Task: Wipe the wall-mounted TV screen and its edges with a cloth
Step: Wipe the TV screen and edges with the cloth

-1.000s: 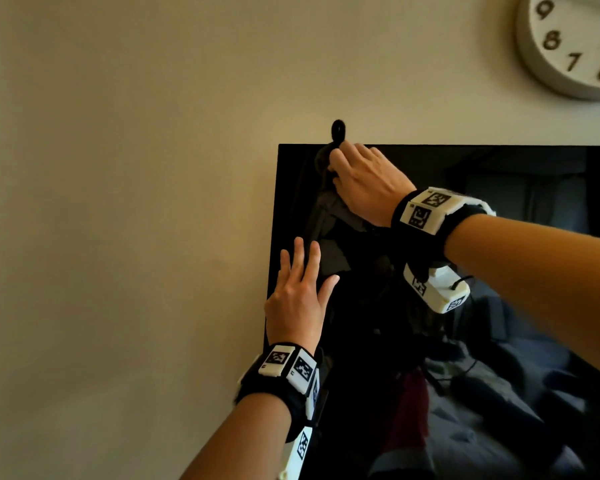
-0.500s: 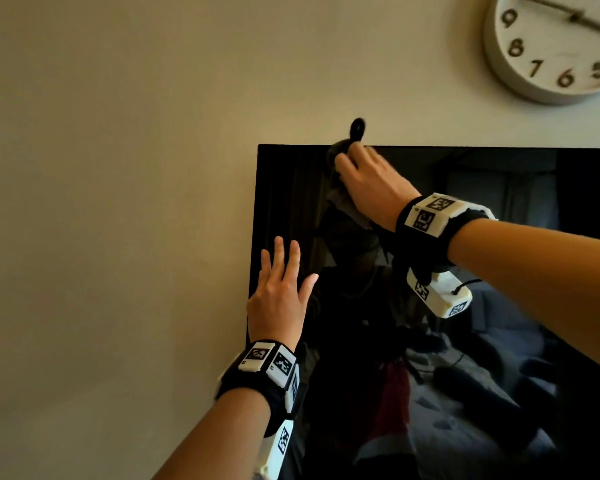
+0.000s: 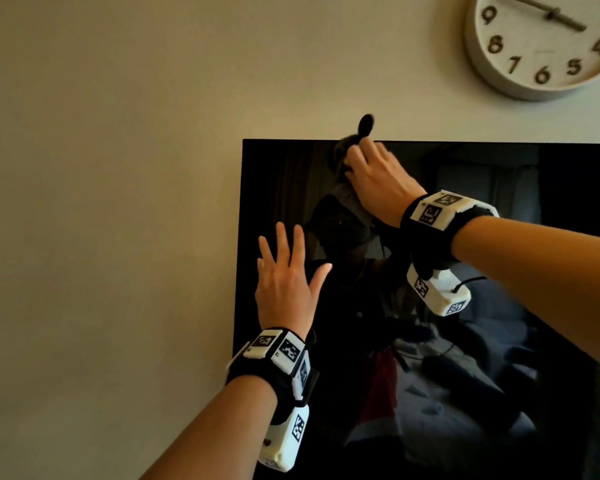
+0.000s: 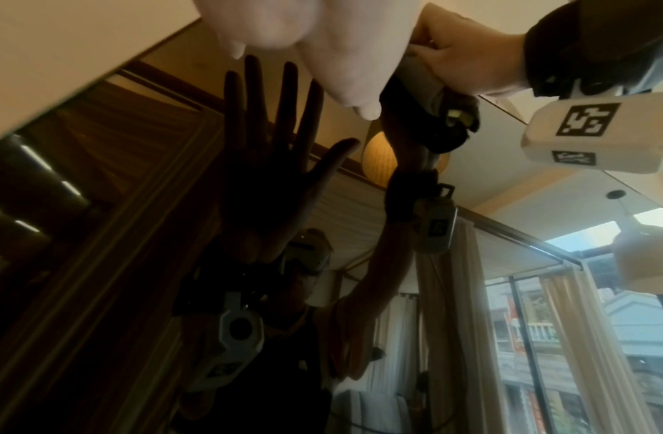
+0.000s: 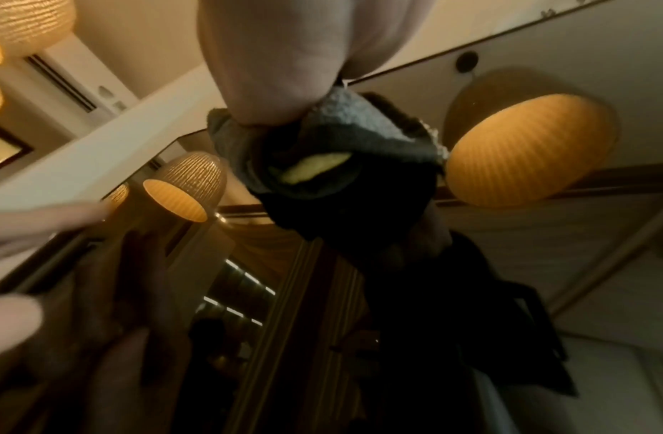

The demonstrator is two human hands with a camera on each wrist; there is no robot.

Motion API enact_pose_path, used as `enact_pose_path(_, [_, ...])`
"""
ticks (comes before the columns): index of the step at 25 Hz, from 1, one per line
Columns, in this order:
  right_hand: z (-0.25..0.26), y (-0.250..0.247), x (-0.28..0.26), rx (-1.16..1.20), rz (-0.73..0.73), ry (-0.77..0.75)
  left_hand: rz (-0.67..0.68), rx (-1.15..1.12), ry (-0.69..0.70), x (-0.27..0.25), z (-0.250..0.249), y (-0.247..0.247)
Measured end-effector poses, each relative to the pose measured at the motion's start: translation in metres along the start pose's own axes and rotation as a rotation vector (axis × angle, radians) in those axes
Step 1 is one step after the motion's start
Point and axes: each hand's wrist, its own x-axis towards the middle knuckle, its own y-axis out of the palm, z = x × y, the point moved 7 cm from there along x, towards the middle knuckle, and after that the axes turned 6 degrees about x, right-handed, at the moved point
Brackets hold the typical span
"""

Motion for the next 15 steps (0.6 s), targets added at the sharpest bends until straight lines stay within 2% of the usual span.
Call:
enact_pose_path(1, [-0.001,-0.001,-0.003,0.001,0.002,-0.025,0.001,-0.002,0.017,0.000,-0.009,0.000])
enact_pose_path(5, [-0.024,-0.017,-0.014,0.040,-0.076,0.146,0.084,-0.052,0.042,0.003,-0.045,0.006])
enact_pose_path(8, [-0.025,-0.014,-0.026,0.009,-0.023,0.058,0.161,-0.034,0.002,0.000,-0.056,0.013])
enact_pose_path(11, [-0.049,-0.026,-0.033,0.033,-0.108,0.247,0.164,0.026,-0.003,-0.003,-0.057,0.018])
enact_pose_path(12, [-0.048,-0.027,-0.037,0.015,-0.118,0.255,0.159,0.042,-0.006,-0.003,-0.057,0.018])
enact_pose_path(14, [-0.037,-0.019,-0.048,-0.004,-0.071,0.114,0.159,0.058,-0.019,-0.001,-0.055,0.019])
enact_pose_path(15, [-0.041,-0.019,-0.052,0.006,-0.056,0.094,0.161,0.060,-0.024,-0.001,-0.055,0.019])
